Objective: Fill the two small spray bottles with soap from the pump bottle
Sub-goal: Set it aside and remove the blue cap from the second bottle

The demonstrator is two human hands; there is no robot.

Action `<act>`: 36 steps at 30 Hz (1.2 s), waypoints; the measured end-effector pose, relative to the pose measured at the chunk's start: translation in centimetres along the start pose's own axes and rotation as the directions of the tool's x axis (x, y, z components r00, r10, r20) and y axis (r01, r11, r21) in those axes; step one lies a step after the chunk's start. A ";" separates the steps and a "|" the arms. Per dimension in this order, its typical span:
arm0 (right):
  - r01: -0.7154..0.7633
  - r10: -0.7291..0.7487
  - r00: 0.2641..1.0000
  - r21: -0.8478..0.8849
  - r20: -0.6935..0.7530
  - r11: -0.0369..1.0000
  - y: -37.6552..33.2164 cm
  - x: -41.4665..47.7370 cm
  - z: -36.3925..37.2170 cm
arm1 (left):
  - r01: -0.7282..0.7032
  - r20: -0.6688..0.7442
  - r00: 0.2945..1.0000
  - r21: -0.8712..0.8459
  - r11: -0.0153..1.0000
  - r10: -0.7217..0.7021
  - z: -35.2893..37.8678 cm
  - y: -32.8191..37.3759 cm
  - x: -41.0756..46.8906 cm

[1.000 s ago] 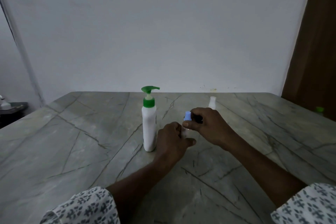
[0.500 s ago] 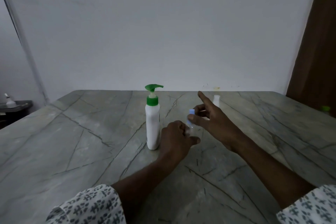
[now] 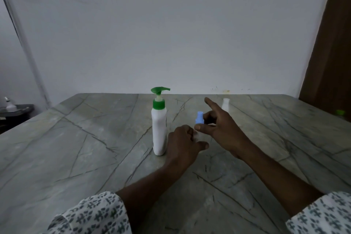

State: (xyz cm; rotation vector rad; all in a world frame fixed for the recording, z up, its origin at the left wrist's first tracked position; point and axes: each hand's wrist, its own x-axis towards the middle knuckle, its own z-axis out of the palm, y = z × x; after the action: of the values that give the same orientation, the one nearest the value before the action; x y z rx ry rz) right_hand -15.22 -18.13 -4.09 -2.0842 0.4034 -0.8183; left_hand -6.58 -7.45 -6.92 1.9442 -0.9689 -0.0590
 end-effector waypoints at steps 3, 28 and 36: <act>0.014 -0.015 1.000 0.052 0.027 0.999 0.1 0.0 -0.2 | -0.001 0.000 1.000 -0.013 1.000 0.001 -0.1 0.0 -0.1; 0.269 -0.027 0.889 0.474 -0.457 0.838 -2.2 2.0 -4.2 | -0.038 0.016 0.999 -0.066 0.997 0.039 -0.3 -0.1 -0.2; -0.129 0.034 0.976 -0.438 -0.217 0.890 2.8 2.4 -0.8 | -0.045 -0.007 0.999 -0.062 0.997 0.045 0.1 -0.4 -0.1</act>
State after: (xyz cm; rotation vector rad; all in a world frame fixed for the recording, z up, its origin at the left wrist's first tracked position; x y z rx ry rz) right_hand -13.97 -21.50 -5.02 -2.3912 0.8581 -0.9606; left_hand -6.43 -7.37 -7.28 1.8643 -0.9957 -0.0572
